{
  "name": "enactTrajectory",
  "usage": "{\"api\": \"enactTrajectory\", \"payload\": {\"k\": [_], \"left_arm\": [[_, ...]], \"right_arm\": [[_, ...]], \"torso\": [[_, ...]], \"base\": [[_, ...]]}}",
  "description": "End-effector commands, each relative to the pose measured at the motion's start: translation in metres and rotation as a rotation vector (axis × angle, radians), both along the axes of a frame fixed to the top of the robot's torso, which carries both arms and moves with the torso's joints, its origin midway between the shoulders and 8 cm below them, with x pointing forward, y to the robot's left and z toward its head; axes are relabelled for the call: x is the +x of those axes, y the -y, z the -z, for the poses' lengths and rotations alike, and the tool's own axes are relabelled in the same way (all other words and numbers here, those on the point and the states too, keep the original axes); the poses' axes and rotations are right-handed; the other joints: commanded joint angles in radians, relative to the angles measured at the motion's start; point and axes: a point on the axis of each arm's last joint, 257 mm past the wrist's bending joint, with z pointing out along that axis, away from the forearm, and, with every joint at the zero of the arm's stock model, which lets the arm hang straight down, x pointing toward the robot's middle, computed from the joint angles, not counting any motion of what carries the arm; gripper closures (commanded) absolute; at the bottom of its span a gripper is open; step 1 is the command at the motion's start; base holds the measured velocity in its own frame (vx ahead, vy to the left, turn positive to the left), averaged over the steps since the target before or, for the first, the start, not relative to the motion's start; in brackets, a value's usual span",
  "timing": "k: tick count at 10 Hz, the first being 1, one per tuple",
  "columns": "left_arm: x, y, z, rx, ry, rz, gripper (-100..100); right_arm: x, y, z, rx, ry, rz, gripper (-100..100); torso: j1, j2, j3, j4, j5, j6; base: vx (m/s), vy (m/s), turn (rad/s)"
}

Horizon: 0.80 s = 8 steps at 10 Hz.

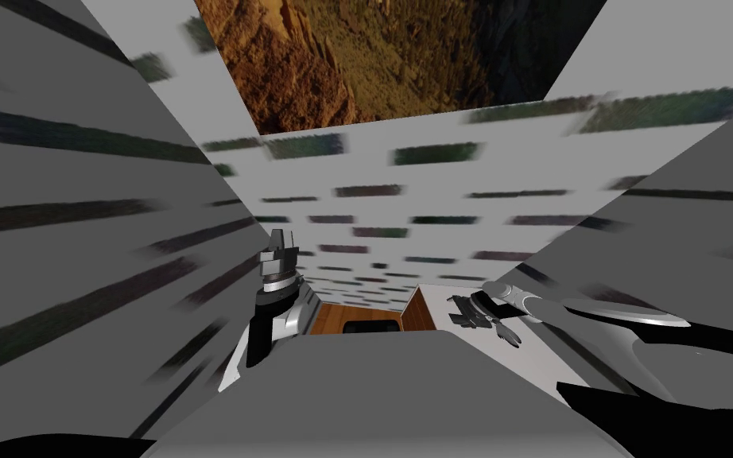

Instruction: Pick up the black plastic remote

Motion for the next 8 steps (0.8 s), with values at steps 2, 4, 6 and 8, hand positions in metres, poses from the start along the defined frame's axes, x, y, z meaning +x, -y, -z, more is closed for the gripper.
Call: {"api": "enactTrajectory", "payload": {"k": [2,4,6,8], "left_arm": [[0.0,0.0,0.0,0.0,0.0,0.0,0],[0.0,0.0,0.0,0.0,0.0,0.0,0],[0.0,0.0,0.0,0.0,0.0,0.0,0],[0.0,0.0,0.0,0.0,0.0,0.0,0]], "right_arm": [[0.0,0.0,0.0,0.0,0.0,0.0,-100],[0.0,0.0,0.0,0.0,0.0,0.0,-100],[-0.003,-0.007,0.012,0.0,0.0,0.006,-100],[-0.006,-0.013,0.022,0.001,0.001,0.011,-100]], "torso": [[-0.001,0.0,0.0,0.0,0.0,0.0],[0.0,0.0,0.0,0.0,0.0,0.0],[0.001,0.0,0.0,0.0,0.0,0.0],[-0.003,-0.001,-0.001,-0.002,-0.006,0.0]], "base": [[0.005,-0.005,-0.016],[-0.005,0.005,0.015],[-0.004,0.004,0.014],[0.0,0.0,0.0]]}}
